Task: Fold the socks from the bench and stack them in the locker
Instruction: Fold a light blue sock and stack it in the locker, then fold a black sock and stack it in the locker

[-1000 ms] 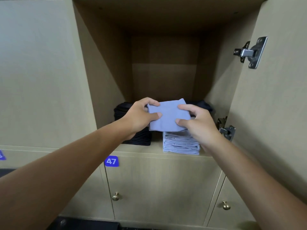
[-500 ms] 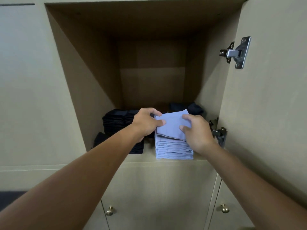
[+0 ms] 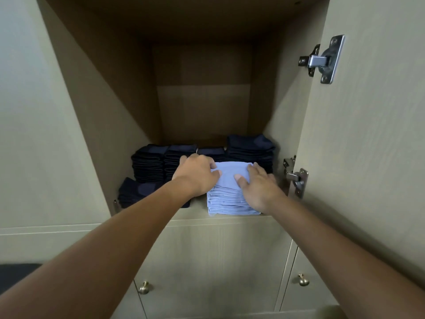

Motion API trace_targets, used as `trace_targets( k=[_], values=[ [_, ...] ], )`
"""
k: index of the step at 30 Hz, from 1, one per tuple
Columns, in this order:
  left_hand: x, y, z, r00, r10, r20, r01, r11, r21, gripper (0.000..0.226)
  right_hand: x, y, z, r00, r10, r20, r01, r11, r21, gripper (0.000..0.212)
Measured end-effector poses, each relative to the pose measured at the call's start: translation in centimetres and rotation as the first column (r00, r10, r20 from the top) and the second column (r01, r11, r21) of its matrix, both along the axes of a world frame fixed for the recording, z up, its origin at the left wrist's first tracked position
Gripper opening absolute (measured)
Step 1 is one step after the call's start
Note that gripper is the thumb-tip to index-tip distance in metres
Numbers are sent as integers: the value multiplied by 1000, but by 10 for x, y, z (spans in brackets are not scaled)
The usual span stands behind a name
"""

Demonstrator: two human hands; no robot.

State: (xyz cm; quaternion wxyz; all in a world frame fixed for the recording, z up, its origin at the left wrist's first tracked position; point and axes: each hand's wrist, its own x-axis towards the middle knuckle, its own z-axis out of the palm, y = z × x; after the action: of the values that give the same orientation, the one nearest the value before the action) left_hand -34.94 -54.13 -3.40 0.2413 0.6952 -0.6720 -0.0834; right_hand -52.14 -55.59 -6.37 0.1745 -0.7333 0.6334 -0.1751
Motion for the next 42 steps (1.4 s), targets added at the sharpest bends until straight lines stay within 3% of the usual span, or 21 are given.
trace_targets(
  k=[4,7,11,16,20,24,32,42],
  values=[
    [2,4,-5,998,-6,61,4,999,32,45,-1,-4,-5,999,-22,-41,24,999,49,73],
    [3,11,-4,998,1,63,3,998,-66,39,0,0,-3,999,-31,-14,31,1000,-1,74],
    [11,25,2,999,-47,-7,45,979,-199,25,2,11,5,1000,-30,6,30,979,-203,61],
    [26,72,7,984,-107,-139,71,968,-240,12,17,24,10,988,13,-154,-69,930,-361,50],
    [48,119,3,976,-80,-205,23,963,-269,4,32,36,15,978,71,-197,-151,893,-425,42],
    [73,165,-6,950,-19,-311,-58,970,-236,11,51,54,13,967,177,-182,-240,871,-429,39],
    [127,242,-33,947,203,-251,-244,959,-147,11,91,95,6,892,430,-137,-448,804,-390,35],
    [163,284,-53,923,380,59,-381,925,3,26,139,124,-8,731,672,-120,-682,708,-183,35]
  ],
)
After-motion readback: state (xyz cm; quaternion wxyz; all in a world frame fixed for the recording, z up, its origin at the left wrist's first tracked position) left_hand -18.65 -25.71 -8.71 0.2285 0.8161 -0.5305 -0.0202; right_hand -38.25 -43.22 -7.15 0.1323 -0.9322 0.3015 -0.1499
